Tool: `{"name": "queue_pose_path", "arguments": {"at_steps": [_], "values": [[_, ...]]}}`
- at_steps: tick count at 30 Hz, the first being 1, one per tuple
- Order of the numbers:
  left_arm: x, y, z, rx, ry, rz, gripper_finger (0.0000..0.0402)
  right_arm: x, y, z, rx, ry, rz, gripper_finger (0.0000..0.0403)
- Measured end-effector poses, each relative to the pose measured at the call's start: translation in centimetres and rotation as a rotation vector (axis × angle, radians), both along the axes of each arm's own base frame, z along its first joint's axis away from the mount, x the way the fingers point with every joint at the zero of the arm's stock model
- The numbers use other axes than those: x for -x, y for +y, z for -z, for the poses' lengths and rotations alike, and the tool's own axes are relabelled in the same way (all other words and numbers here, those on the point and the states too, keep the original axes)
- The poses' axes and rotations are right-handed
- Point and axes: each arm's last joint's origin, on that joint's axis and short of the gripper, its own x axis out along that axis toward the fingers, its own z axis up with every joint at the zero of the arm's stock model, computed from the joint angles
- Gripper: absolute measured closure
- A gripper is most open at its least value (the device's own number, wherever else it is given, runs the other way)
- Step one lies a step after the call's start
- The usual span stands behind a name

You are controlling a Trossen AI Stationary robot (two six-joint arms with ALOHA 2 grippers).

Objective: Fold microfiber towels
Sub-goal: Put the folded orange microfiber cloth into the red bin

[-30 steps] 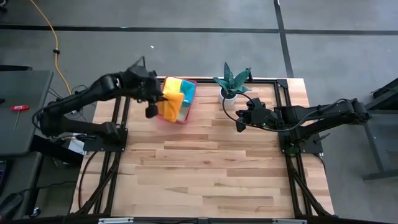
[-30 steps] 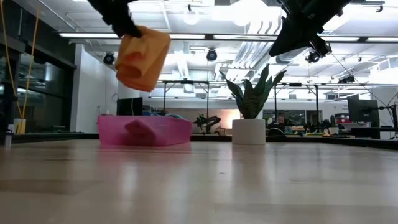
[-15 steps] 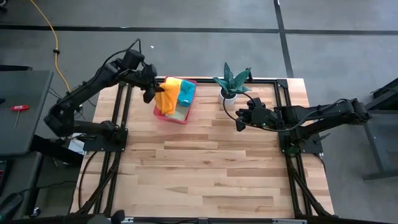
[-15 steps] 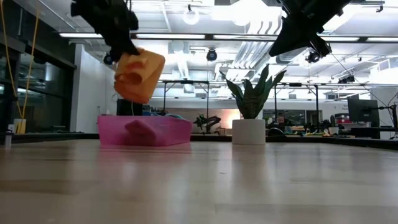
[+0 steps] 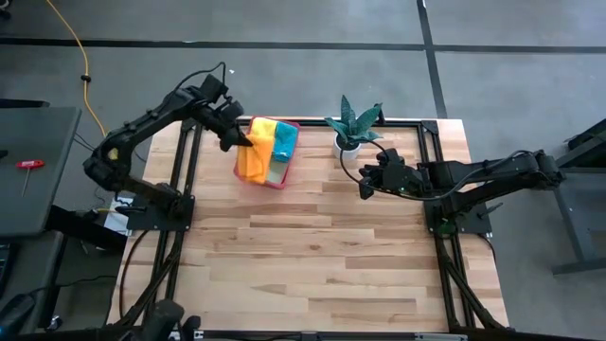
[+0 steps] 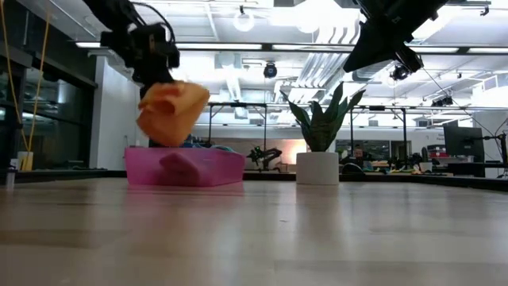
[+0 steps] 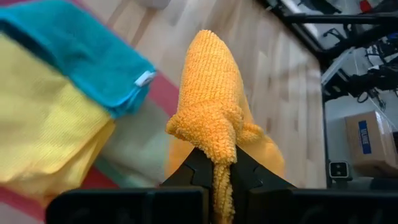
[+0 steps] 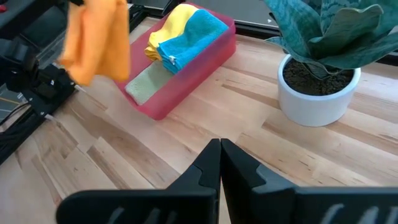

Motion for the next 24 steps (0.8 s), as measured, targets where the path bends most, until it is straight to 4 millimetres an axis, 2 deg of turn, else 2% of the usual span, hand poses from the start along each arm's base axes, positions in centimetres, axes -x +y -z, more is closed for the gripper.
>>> {"name": "queue_pose_path", "arguments": {"at_steps": [10,18,24], "values": [[-1.1,2.2,4.1,0.117,0.131,-0.016,0.0401,0.0,0.0,0.0,-0.008,-0.005,0.006,0.0402],[-1.1,2.4,3.5,0.048,0.132,-0.042,0.0401,0.0,0.0,0.0,0.005,-0.005,0.021,0.0402],[-0.6,3.2,3.7,-0.090,0.318,-0.147,0.0401,0.0,-0.1,0.0,0.004,-0.009,0.030,0.0402]]}}
